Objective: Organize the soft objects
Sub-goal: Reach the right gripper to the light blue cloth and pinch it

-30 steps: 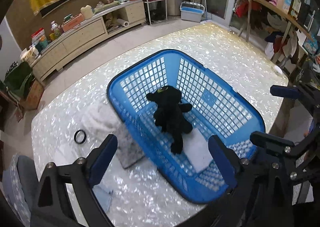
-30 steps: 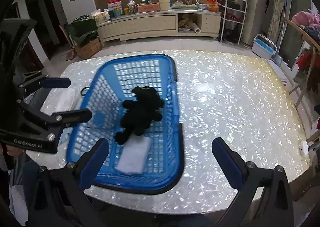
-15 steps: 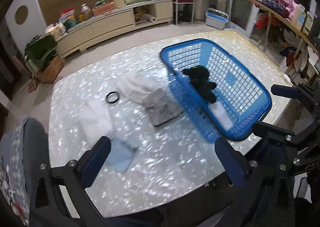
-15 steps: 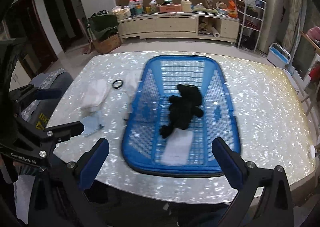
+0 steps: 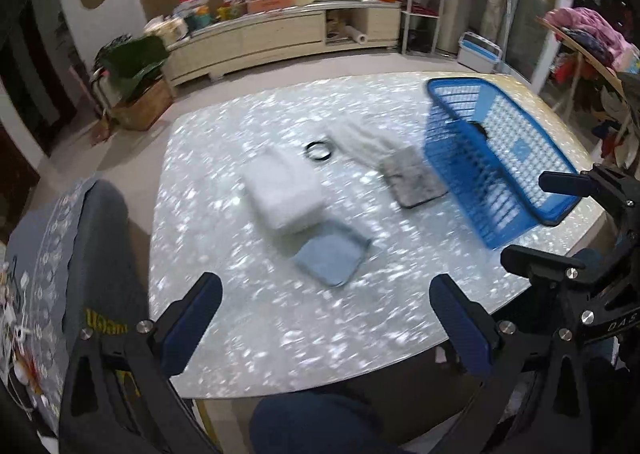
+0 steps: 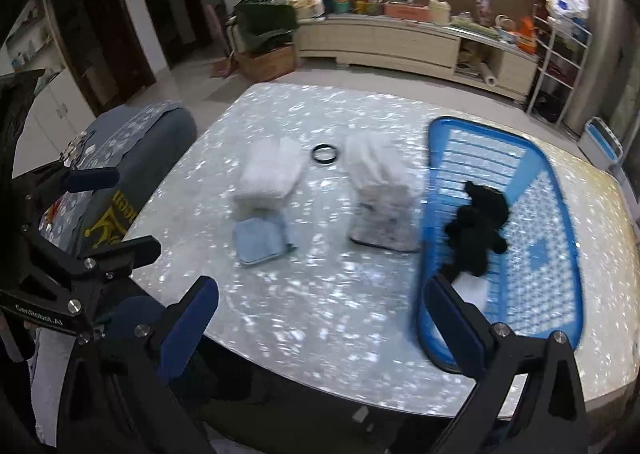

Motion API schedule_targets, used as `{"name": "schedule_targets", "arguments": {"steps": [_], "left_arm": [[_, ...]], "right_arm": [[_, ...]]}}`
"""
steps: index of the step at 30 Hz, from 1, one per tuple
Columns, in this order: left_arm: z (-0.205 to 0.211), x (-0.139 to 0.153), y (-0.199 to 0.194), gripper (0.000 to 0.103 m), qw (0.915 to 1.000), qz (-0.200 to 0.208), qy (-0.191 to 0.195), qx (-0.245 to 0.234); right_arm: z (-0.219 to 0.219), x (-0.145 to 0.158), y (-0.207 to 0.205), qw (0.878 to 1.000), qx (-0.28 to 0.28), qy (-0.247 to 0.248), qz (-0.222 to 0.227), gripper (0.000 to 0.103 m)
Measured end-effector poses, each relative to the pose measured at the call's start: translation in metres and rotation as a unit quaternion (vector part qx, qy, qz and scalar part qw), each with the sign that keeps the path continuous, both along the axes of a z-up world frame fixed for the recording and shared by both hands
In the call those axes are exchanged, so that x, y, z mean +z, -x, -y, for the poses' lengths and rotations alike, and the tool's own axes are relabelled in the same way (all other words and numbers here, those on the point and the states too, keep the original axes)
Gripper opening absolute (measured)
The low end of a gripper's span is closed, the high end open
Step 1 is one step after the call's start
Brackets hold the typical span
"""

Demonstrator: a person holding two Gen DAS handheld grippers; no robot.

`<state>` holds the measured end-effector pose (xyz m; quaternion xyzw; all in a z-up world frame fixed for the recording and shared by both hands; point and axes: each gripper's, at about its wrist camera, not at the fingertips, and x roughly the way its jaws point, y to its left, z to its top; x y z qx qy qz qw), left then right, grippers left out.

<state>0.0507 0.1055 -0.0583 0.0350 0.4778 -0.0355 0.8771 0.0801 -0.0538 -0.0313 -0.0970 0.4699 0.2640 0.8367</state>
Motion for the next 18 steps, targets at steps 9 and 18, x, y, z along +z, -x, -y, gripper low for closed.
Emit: {"name": "schedule_targets", "arguments": {"steps": [9, 18], "left_arm": [[-0.064, -0.036, 0.006, 0.103, 0.9991, -0.032, 0.017, 0.023], [-0.084, -0.074, -0.024, 0.103, 0.9980, -0.054, 0.028, 0.019]], "right_arm": [[-0.060, -0.037, -0.008, 0.999, 0.024, 0.028, -0.023, 0.103], [-0.098, -0.075, -0.040, 0.997, 0.025, 0.037, -0.055, 0.103]]}}
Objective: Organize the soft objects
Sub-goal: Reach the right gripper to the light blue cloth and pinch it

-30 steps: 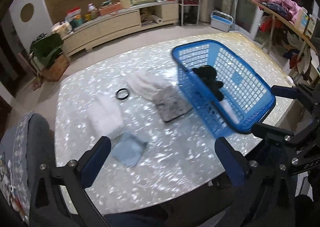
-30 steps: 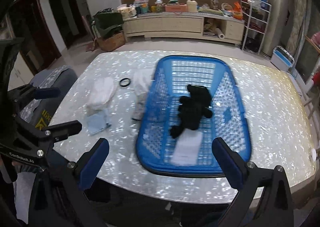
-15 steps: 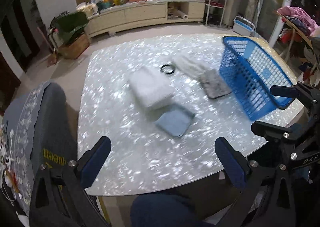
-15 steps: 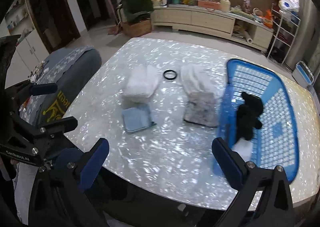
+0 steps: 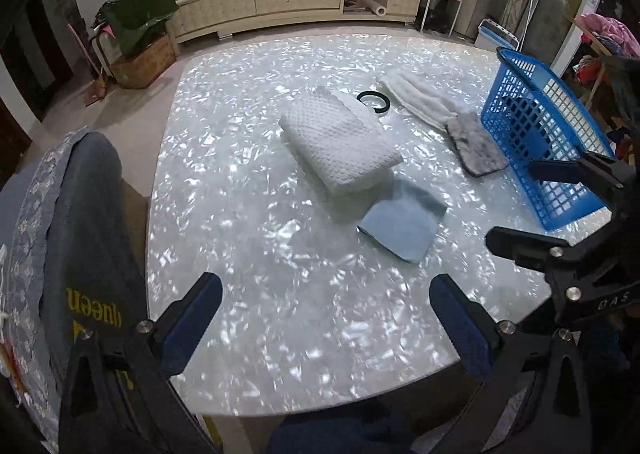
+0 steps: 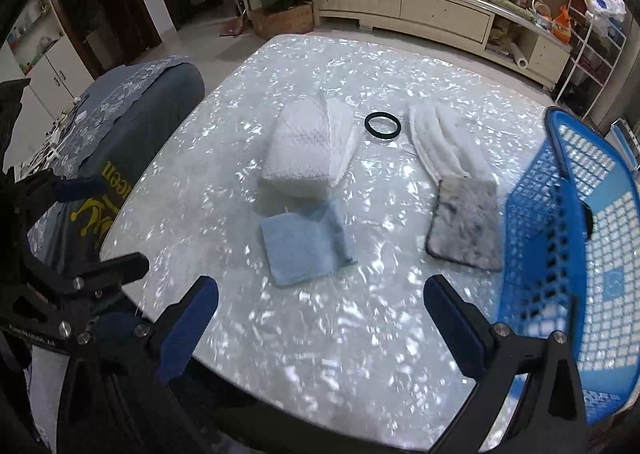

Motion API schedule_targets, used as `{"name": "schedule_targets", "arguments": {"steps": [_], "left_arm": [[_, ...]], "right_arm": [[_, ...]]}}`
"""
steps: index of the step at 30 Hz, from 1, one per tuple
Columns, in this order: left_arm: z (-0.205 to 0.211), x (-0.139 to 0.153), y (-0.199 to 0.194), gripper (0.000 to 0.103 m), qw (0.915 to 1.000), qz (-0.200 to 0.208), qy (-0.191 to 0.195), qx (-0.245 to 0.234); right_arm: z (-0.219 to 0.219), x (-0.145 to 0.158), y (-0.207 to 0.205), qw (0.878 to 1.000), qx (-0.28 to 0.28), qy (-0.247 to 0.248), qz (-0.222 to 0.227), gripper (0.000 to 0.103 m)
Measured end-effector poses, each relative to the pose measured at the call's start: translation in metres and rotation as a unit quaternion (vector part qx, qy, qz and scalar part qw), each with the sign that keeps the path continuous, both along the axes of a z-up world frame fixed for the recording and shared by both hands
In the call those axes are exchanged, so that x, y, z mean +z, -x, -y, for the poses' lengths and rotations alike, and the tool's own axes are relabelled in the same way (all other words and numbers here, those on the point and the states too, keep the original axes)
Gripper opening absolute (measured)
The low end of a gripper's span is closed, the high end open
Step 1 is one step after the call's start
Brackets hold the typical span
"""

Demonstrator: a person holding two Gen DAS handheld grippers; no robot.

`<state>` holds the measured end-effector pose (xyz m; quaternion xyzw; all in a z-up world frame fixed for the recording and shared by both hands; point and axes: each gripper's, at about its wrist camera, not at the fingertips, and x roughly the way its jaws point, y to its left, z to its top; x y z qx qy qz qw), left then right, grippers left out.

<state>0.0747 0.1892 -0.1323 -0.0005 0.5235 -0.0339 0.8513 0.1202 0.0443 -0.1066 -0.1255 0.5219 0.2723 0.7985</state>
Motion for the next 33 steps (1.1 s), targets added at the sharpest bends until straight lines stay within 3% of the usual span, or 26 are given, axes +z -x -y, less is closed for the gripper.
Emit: {"name": "schedule_targets", "arguments": {"steps": [3, 7, 18, 23, 33], "left_arm": [[-0.002, -0.009, -0.013, 0.103, 1.0000, 0.001, 0.008, -0.005], [-0.006, -0.024, -0.031, 0.103, 0.9996, -0.009, 0.028, -0.002], [-0.016, -0.059, -0.066, 0.103, 0.9989, -0.025, 0.039, 0.004], [-0.016, -0.065, -0.072, 0.103, 0.9989, -0.029, 0.037, 0.001], [-0.014, -0.061, -0.075, 0.103, 0.9990, -0.019, 0.039, -0.006]], "right_arm": [[-0.007, -0.013, -0.015, 1.000, 0.001, -0.002, -0.018, 0.103], [-0.016, -0.030, -0.034, 0.999, 0.006, 0.013, -0.035, 0.091], [-0.036, -0.070, -0.072, 0.996, 0.006, 0.031, -0.080, 0.075], [-0.045, -0.082, -0.078, 0.994, 0.014, 0.041, -0.100, 0.049], [-0.051, -0.088, -0.061, 0.993, 0.031, 0.060, -0.094, 0.018]]}}
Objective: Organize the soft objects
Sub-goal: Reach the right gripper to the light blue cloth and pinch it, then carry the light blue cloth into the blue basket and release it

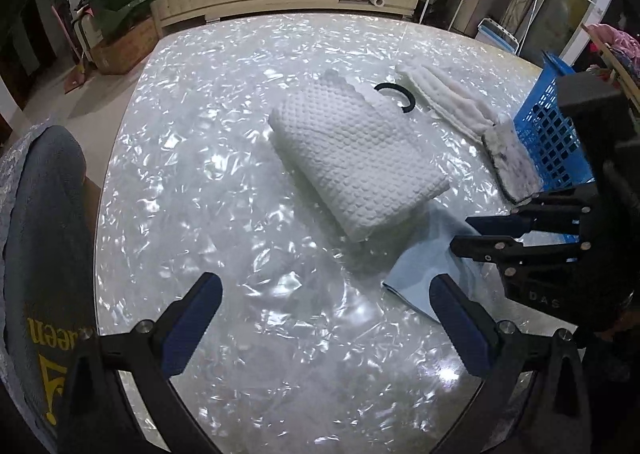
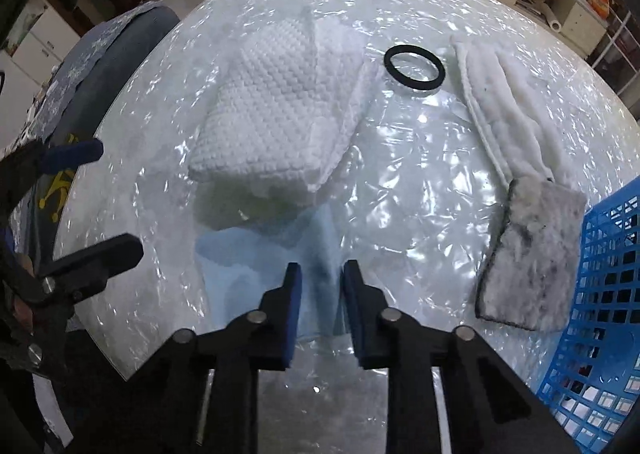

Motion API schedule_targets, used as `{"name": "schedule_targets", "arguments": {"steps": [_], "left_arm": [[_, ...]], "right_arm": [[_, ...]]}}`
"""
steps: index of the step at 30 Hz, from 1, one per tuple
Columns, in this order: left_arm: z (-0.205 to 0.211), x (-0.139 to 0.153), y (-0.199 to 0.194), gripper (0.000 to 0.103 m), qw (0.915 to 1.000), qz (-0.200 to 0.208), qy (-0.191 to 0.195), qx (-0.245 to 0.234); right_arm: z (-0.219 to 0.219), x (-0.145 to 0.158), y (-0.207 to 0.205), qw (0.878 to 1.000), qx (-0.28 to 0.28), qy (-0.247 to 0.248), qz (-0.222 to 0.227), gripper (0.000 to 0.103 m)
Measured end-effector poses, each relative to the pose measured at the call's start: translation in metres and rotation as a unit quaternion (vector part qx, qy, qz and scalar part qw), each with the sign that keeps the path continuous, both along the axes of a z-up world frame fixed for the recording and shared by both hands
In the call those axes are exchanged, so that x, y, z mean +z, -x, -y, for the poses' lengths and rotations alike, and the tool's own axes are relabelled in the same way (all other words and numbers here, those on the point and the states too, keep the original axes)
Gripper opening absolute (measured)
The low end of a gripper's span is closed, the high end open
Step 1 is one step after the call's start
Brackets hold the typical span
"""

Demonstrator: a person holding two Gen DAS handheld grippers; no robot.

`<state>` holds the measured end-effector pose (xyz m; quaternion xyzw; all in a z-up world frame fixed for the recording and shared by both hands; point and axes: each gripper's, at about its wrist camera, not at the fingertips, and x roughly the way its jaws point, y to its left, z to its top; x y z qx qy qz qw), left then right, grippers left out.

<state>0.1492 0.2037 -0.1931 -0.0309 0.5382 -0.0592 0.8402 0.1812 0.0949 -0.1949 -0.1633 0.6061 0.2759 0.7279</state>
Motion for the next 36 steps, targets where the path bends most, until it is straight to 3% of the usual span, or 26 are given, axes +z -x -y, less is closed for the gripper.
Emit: {"name": "schedule_targets", "arguments": {"steps": [3, 10, 27, 36], "left_arm": [[0.002, 0.004, 0.003, 0.103, 1.0000, 0.005, 0.004, 0.000], [0.006, 0.016, 0.015, 0.103, 0.9998, 0.018, 0.009, -0.003], [0.037, 0.081, 0.036, 0.103, 0.9976, 0.069, -0.003, -0.008], [0.070, 0.123, 0.039, 0.103, 0.9939, 0.105, 0.024, -0.027]], "right_arm": [[0.001, -0.002, 0.007, 1.000, 0.003, -0.009, -0.006, 0.005], [0.007, 0.005, 0.026, 0.999, -0.010, -0.037, -0.018, 0.003], [0.068, 0.108, 0.064, 0.994, -0.019, -0.087, 0.063, 0.003], [0.110, 0.148, 0.062, 0.988, -0.048, -0.108, 0.097, 0.004]]}}
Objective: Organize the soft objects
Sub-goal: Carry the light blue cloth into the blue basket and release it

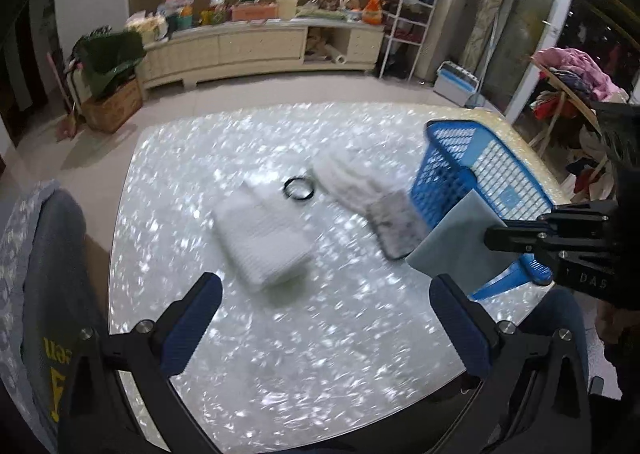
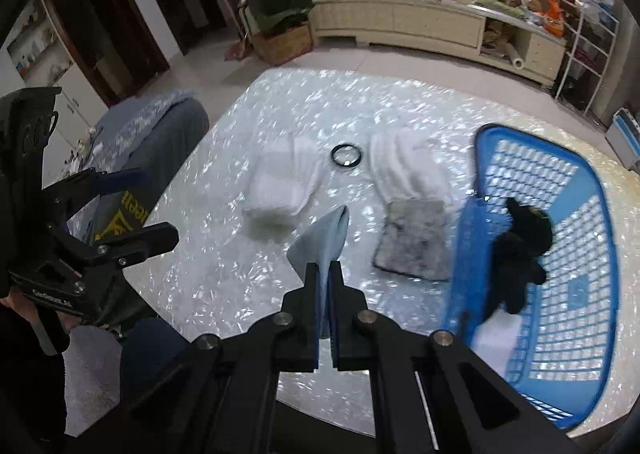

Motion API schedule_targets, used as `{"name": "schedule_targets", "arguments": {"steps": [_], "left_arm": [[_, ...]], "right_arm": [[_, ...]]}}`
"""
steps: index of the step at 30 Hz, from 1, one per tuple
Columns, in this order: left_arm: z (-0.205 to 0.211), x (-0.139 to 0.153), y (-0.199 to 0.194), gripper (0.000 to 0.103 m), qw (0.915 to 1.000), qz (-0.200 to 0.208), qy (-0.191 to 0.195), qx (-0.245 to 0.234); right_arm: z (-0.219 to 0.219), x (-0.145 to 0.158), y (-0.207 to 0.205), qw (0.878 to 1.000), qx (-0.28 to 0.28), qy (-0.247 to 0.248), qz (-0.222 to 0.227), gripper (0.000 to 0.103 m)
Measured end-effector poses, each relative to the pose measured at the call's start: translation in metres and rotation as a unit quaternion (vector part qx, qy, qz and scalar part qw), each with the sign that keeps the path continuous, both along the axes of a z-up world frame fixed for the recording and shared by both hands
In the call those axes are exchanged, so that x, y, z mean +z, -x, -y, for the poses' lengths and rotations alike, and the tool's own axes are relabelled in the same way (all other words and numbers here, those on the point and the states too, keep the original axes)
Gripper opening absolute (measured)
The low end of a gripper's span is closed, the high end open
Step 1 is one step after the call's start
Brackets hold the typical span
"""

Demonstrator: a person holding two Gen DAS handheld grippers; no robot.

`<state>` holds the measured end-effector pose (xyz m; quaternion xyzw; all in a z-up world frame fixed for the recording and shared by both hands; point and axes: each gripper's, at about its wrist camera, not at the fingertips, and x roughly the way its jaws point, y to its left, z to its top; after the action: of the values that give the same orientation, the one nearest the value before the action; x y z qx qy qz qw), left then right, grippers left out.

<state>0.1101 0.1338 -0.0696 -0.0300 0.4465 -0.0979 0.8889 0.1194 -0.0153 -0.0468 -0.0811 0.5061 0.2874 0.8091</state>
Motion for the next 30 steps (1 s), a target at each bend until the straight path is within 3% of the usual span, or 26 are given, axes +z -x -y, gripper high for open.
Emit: {"name": "schedule_targets", "arguments": {"steps": [8, 16, 21, 30], "left_arm": [[0.055, 0.025, -0.012, 0.103, 0.9992, 0.012, -0.013, -0.036], [0.105, 0.019, -0.033, 0.103, 0.9982, -0.003, -0.009, -0.059], [0.130, 0.005, -0.043, 0.103, 0.9969, -0.020, -0.013, -0.076], [0.152, -0.013, -0.055, 0.103, 0.9949, -0.046, -0.020, -0.088]], "right_arm": [[0.056, 0.033, -0.005, 0.999, -0.033, -0.016, 0.032, 0.004], [0.110, 0.039, -0.012, 0.997, -0.066, -0.016, 0.034, 0.004], [0.141, 0.027, -0.015, 0.995, -0.092, -0.019, 0.015, 0.004], [0.157, -0.019, -0.034, 0.994, -0.102, -0.014, -0.049, 0.004]]}}
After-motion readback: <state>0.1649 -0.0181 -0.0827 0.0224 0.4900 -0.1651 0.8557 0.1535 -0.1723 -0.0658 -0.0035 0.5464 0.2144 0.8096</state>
